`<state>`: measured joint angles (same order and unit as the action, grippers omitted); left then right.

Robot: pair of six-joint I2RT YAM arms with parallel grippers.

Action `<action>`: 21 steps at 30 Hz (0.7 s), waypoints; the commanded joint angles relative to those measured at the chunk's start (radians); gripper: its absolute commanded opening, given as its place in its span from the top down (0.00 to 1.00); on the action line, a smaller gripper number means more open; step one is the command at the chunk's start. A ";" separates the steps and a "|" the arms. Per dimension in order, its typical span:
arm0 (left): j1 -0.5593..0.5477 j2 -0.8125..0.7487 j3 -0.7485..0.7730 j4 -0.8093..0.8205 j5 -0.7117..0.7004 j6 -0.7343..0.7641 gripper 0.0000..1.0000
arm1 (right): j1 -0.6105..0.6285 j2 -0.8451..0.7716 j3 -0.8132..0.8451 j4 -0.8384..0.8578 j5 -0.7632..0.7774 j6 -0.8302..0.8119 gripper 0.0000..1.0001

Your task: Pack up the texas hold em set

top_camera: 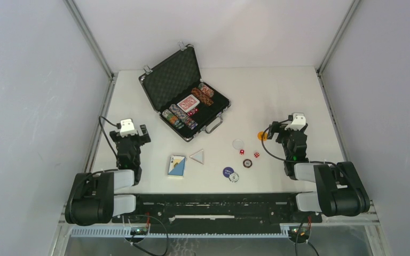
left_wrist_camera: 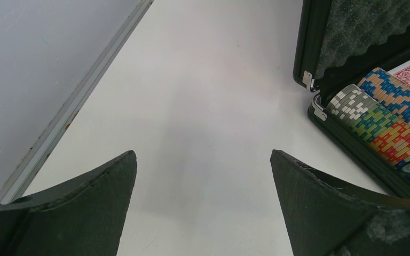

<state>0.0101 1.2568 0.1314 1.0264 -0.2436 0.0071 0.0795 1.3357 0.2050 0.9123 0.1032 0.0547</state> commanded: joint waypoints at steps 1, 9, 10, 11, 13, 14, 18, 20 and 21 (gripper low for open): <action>0.009 -0.003 0.057 0.020 -0.012 -0.012 0.00 | -0.002 -0.004 0.027 0.022 0.000 0.013 0.00; 0.009 -0.003 0.057 0.020 -0.012 -0.011 0.00 | -0.002 -0.004 0.028 0.022 0.000 0.013 0.00; 0.009 -0.004 0.057 0.020 -0.013 -0.011 0.00 | -0.003 -0.005 0.027 0.022 0.000 0.012 0.00; 0.010 -0.004 0.057 0.020 -0.013 -0.011 0.00 | -0.002 -0.004 0.026 0.022 0.001 0.013 0.00; 0.009 -0.004 0.057 0.020 -0.012 -0.011 0.00 | -0.002 -0.004 0.027 0.022 0.000 0.012 0.00; 0.010 -0.003 0.057 0.020 -0.013 -0.012 0.00 | -0.003 -0.004 0.025 0.022 0.000 0.013 0.00; 0.009 -0.003 0.057 0.019 -0.012 -0.011 0.00 | -0.003 -0.002 0.029 0.021 -0.002 0.013 0.00; 0.009 -0.004 0.057 0.020 -0.012 -0.011 0.00 | -0.012 -0.001 0.034 0.014 -0.020 0.017 0.00; 0.009 -0.004 0.057 0.019 -0.013 -0.010 0.00 | -0.011 -0.002 0.034 0.011 -0.019 0.015 0.00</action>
<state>0.0101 1.2568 0.1314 1.0260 -0.2436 0.0071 0.0784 1.3357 0.2050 0.9119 0.0994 0.0547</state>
